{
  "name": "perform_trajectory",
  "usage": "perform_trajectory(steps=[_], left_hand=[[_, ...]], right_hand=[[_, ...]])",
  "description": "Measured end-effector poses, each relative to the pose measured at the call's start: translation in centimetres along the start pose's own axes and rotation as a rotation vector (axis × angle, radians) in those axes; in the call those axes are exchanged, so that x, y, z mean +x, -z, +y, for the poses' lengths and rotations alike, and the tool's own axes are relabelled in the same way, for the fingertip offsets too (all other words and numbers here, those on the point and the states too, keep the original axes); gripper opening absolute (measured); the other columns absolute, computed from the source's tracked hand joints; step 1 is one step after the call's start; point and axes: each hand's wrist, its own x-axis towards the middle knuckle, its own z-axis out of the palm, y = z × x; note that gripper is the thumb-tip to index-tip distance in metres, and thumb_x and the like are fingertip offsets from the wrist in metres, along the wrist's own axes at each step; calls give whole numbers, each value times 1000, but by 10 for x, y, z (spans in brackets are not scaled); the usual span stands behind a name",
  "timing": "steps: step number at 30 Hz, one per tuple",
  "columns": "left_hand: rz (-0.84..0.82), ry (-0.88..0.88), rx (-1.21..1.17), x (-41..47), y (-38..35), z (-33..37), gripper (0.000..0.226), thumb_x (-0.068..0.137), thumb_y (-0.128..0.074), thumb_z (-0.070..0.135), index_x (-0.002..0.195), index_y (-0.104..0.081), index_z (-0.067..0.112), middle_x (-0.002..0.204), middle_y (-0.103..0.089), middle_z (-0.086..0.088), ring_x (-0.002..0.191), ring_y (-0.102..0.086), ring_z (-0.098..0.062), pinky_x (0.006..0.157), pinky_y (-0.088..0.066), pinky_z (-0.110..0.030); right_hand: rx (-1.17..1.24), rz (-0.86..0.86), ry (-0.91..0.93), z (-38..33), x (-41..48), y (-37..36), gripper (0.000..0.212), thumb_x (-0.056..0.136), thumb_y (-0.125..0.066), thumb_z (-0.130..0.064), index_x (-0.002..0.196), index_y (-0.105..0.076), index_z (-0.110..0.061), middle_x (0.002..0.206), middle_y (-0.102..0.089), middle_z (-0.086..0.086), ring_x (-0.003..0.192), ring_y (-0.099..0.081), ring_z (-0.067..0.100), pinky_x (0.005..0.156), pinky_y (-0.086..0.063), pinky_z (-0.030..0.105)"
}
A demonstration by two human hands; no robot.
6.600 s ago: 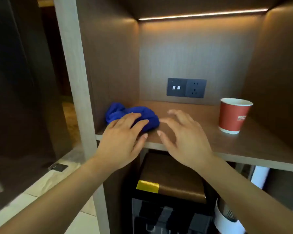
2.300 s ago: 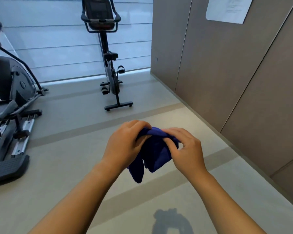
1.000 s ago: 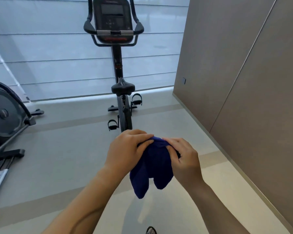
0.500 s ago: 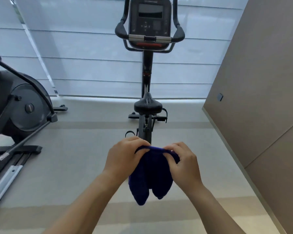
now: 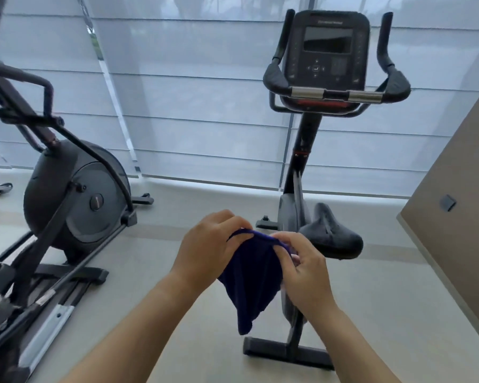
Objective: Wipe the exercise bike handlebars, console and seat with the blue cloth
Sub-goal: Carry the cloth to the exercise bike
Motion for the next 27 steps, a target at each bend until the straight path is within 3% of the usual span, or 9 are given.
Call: perform_trajectory(steps=[6,9,13,16,19,23,27], left_hand=[[-44,17,48,81,22,-104,8,84,-63,14,85,-66,21,84,-56,16,80,-49,-5,68,-36,-10],[-91,40,15,120,24,-154,10,84,-62,14,84,-61,24,84,-55,17,79,-50,-5,67,-37,-12],[-200,134,-179,181,18,-219,20,89,-55,17,99,-56,34,90,-61,22,84,-57,3,66,-45,-9],[-335,105,-232,237,15,-260,23,90,-54,19,103,-58,37,89,-65,24,85,-58,6,68,-45,-8],[-296,30,-196,303,19,-289,16,89,-53,20,96,-62,32,81,-65,19,78,-57,-1,66,-44,-15],[-138,-65,-128,383,23,-324,15,90,-50,21,93,-61,31,82,-62,20,79,-54,-1,67,-40,-13],[-72,-92,-75,450,17,-361,23,88,-48,13,94,-61,31,90,-63,17,86,-50,-3,74,-41,-21]], right_hand=[[-51,-31,-6,15,105,-79,20,84,-66,-3,87,-66,-23,85,-60,-10,81,-58,11,66,-54,28],[-69,-9,12,24,160,-114,23,82,-66,2,82,-67,-21,84,-58,-9,79,-58,10,64,-51,19],[-66,18,90,40,246,-149,30,81,-64,4,83,-69,-25,86,-59,-13,82,-60,11,63,-51,21],[-60,14,118,58,314,-160,33,81,-63,5,89,-68,-26,88,-63,-14,88,-61,13,67,-54,28],[-19,16,36,75,379,-168,33,85,-62,-4,98,-64,-34,93,-66,-19,91,-63,13,70,-56,35],[-26,7,4,98,451,-190,23,91,-57,-16,98,-62,-37,92,-67,-21,88,-64,9,67,-56,31],[-51,27,4,122,503,-219,25,86,-64,-10,90,-64,-34,88,-66,-20,88,-61,8,66,-54,23]])
